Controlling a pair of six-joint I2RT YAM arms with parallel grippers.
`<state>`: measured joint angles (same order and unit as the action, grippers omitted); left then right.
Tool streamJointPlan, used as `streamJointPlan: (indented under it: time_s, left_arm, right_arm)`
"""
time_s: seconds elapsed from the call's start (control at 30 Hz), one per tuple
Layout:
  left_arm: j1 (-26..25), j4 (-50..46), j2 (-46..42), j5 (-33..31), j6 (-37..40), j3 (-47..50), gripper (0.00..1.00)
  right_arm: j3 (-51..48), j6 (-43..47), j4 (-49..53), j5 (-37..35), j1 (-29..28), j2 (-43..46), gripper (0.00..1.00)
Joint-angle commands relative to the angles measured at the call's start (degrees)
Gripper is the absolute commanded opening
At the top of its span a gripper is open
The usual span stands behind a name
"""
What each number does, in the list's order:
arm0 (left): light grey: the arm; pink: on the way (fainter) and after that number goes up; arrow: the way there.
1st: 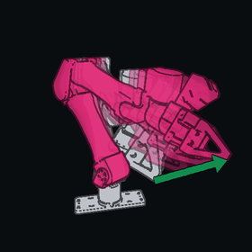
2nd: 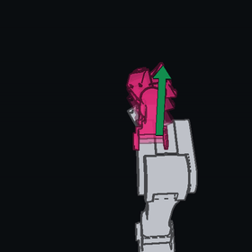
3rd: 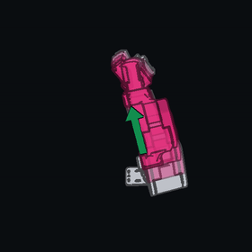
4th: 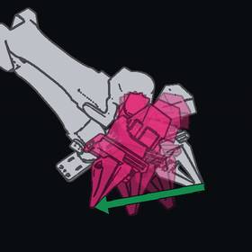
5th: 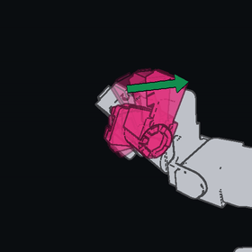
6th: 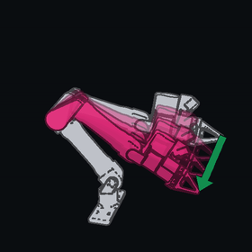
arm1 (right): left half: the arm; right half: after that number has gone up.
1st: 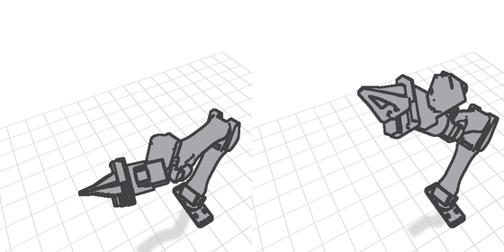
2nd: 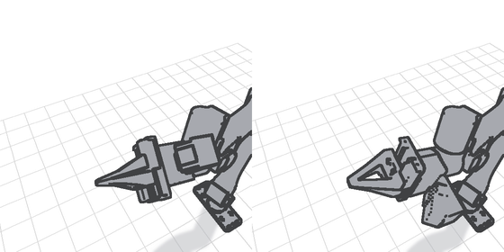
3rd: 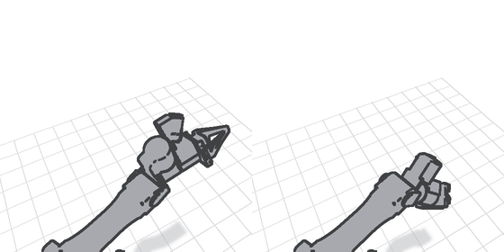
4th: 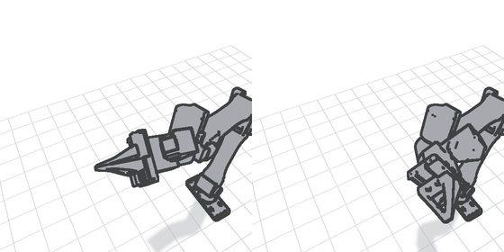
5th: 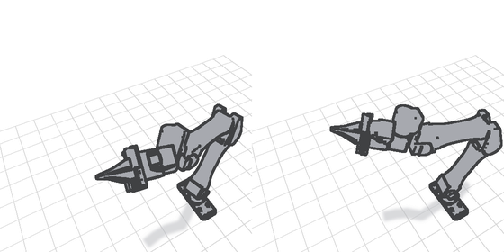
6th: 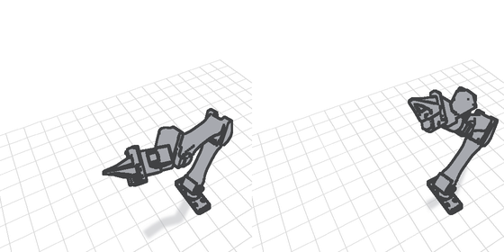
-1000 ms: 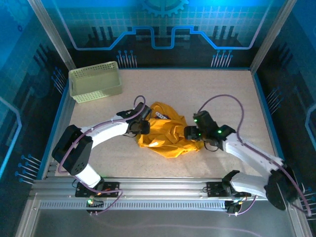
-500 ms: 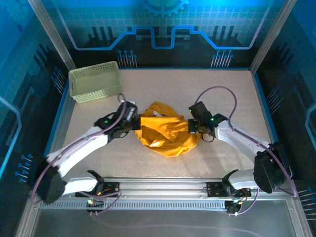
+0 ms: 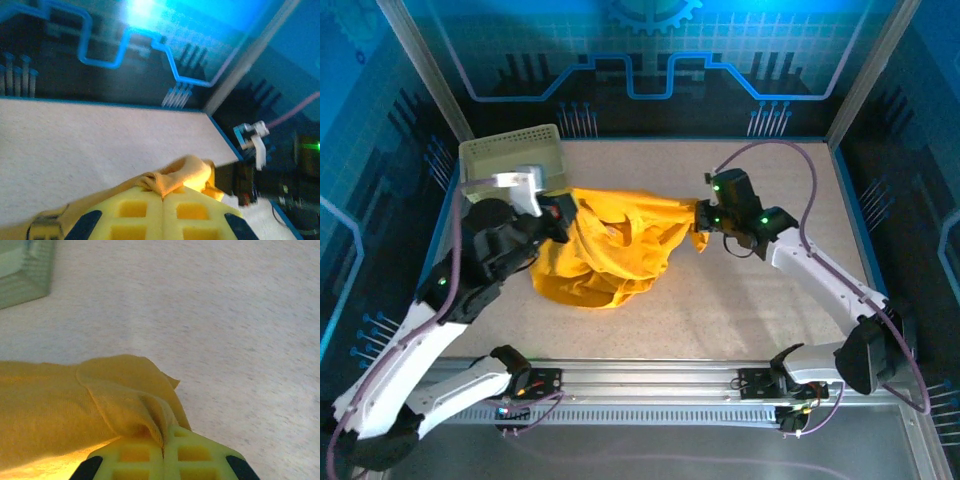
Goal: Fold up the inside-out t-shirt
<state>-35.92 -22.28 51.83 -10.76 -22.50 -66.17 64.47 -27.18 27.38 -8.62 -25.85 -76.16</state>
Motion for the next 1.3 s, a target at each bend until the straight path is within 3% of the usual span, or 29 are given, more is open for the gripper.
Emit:
streamJointPlan:
  time_s: [0.0,0.07,0.13,0.2,0.27,0.37,0.47,0.53,0.6,0.73,0.93,1.1,1.2,1.27]
  left_arm:
    - [-6.1,5.7,8.6,5.5,-0.9,2.0,0.00]
    - [-8.6,7.1,13.9,7.0,-2.1,2.1,0.05]
    - [-9.3,7.2,19.0,8.3,-4.3,1.9,0.13]
    - [-9.3,6.8,24.7,11.9,-6.2,1.2,0.34]
    - [-9.6,4.9,29.0,14.2,-6.5,-0.3,0.51]
    - [-9.8,-0.3,30.4,8.3,-6.2,0.4,0.64]
    - [-9.9,-2.5,26.5,2.2,-5.8,6.2,0.72]
    - [-10.3,-3.3,23.8,2.0,-5.0,9.9,0.76]
    - [-12.8,-4.6,21.6,1.2,-3.4,13.1,0.83]
    - [-19.7,-7.5,21.0,-3.9,-1.5,16.8,0.95]
    - [-22.3,-5.9,28.3,-8.5,0.4,16.9,0.99]
    - [-22.3,-4.9,35.4,-12.8,0.4,13.7,0.96]
    - [-20.7,-4.6,38.6,-14.0,-0.5,12.8,0.87]
    - [-19.1,-4.7,40.1,-14.5,-1.5,12.0,0.74]
  right_arm:
    - [-4.6,-2.7,1.6,4.0,6.8,1.4,0.00]
    - [-6.4,-2.8,1.7,5.0,9.4,1.9,0.11]
    - [-7.4,-2.3,2.6,5.3,10.9,2.5,0.34]
    - [-8.6,-2.0,3.0,4.3,11.3,4.1,0.52]
    - [-9.7,-2.0,2.7,4.1,11.2,6.1,0.60]
    - [-11.5,-0.7,0.9,8.1,9.6,8.7,0.63]
    - [-12.6,0.0,0.7,8.9,3.9,9.2,0.65]
    - [-13.7,0.2,0.6,8.6,-0.2,8.8,0.65]
    - [-16.0,-1.1,0.9,7.5,-3.7,8.5,0.66]
    - [-19.9,-5.6,1.7,6.3,-5.4,7.6,0.69]
    - [-25.9,-14.1,-3.5,10.0,-5.7,6.8,0.71]
    - [-28.5,-18.2,-10.1,13.3,-8.6,4.1,0.70]
    - [-28.4,-19.5,-12.3,13.1,-10.8,1.6,0.71]
    - [-27.8,-20.1,-13.5,13.7,-11.6,-1.1,0.70]
